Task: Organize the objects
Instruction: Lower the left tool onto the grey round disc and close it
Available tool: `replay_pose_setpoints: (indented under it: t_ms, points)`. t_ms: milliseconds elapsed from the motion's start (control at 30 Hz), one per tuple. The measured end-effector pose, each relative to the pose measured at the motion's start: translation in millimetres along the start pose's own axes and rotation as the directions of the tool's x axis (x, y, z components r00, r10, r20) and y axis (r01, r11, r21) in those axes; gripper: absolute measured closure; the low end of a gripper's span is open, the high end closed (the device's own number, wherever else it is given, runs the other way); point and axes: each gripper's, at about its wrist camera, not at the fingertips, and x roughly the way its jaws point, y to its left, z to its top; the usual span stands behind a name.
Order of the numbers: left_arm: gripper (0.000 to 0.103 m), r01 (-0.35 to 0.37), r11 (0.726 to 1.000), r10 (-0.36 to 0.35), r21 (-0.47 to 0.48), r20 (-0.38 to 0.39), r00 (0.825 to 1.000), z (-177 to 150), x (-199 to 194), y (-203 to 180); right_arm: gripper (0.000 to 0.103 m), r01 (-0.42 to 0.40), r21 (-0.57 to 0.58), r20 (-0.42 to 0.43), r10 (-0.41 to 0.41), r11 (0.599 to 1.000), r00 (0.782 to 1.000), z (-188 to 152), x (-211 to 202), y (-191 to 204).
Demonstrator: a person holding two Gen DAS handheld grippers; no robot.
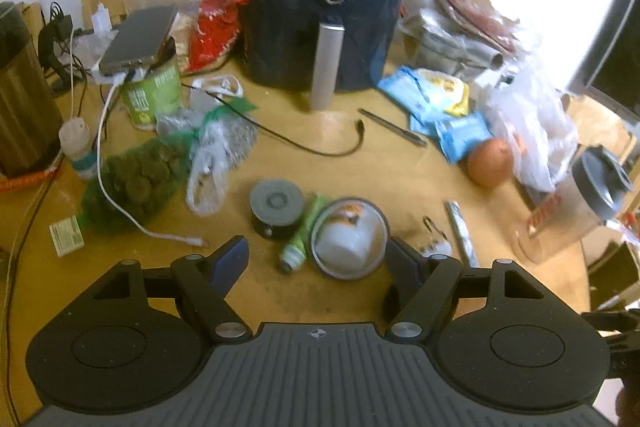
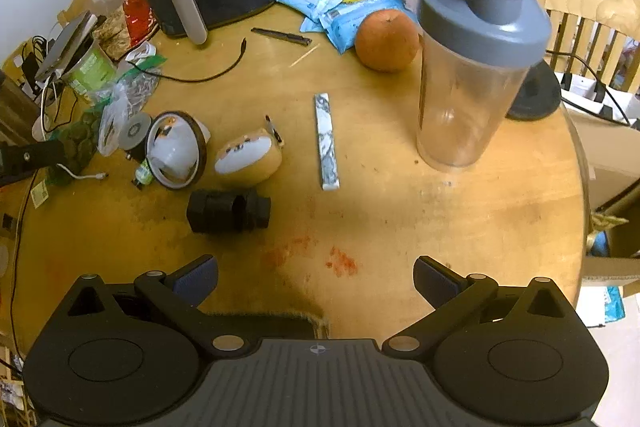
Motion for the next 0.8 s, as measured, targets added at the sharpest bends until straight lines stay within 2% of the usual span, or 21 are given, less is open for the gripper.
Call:
replay_pose_setpoints:
  t_ms: [300,800]
  points:
    - [0.028,-0.02,1.0,0.02,0.003,-0.011,1.0,0.6,15.8,16.9,0.0,0.011,0.03,0.04,-0.012,0.999,0.999,9.4,-0.9,-0.1]
    - [0.028,-0.057,0.998,0.058,0.021,-0.049,0.997,8.8,64.0,37.7,0.0,0.064,0.133,0.033,-0.069,0.989,0.997,-17.3,-3.6,-15.1]
